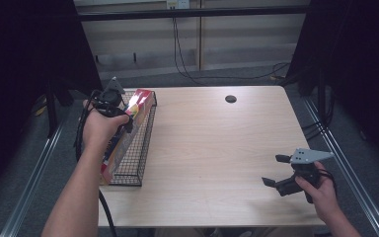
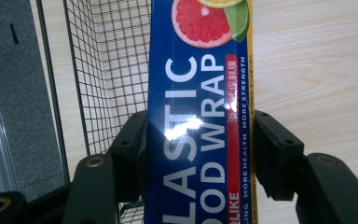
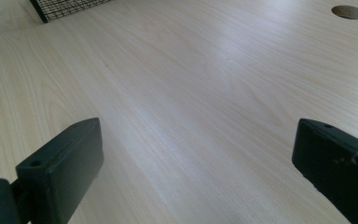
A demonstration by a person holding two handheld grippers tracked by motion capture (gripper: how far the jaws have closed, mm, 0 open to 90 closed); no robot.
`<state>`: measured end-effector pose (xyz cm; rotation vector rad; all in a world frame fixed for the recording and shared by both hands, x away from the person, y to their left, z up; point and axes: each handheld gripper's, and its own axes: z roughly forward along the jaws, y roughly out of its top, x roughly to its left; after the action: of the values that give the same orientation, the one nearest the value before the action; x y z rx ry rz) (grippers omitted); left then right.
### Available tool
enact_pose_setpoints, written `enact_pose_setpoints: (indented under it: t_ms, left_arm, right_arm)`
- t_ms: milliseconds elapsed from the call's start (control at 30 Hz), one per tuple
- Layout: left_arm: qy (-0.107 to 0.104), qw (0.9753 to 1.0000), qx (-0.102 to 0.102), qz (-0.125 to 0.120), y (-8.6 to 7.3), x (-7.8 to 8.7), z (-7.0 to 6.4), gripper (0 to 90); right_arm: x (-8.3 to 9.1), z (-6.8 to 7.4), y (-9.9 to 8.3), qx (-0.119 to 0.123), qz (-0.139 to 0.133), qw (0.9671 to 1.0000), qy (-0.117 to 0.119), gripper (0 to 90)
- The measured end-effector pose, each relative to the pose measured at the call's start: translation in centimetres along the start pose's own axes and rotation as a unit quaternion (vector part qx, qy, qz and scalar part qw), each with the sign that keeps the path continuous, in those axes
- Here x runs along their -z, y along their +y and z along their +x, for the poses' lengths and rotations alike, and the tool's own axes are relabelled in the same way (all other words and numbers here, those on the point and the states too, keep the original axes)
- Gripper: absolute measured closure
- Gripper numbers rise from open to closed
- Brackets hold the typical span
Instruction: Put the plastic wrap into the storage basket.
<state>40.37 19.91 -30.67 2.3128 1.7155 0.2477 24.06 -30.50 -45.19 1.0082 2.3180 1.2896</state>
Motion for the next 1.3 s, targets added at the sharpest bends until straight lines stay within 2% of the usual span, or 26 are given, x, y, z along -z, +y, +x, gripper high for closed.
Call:
enact_pose_setpoints:
  t_ms: [400, 433, 767, 967, 1300]
  left_arm:
    - [0.009, 0.9993, 0.035, -0.008, -0.4, -0.8, 0.7, 44.2]
    - [0.012, 0.9994, 0.033, -0.009, -0.4, -0.9, 0.9, 44.1]
    - [0.018, 0.9975, 0.067, -0.014, -0.9, -1.9, 1.6, 44.1]
    - [0.024, 0.9969, 0.075, -0.012, -1.0, -2.4, 2.0, 44.1]
    - [0.022, 0.9957, 0.089, -0.008, -1.1, -3.7, 2.1, 44.0]
  right_arm:
    - [0.0, 0.0, 0.0, -0.001, -0.001, 1.0, 0.0, 1.6]
    - [0.0, 0.0, 0.0, 0.0, -0.001, 1.0, 0.0, 1.6]
    - [0.0, -0.1, 0.0, 0.001, -0.002, 1.0, -0.002, 1.6]
    - [0.0, -0.1, 0.0, 0.002, -0.002, 1.0, -0.003, 1.6]
    - [0.1, -0.1, -0.1, 0.001, -0.001, 1.0, -0.003, 1.6]
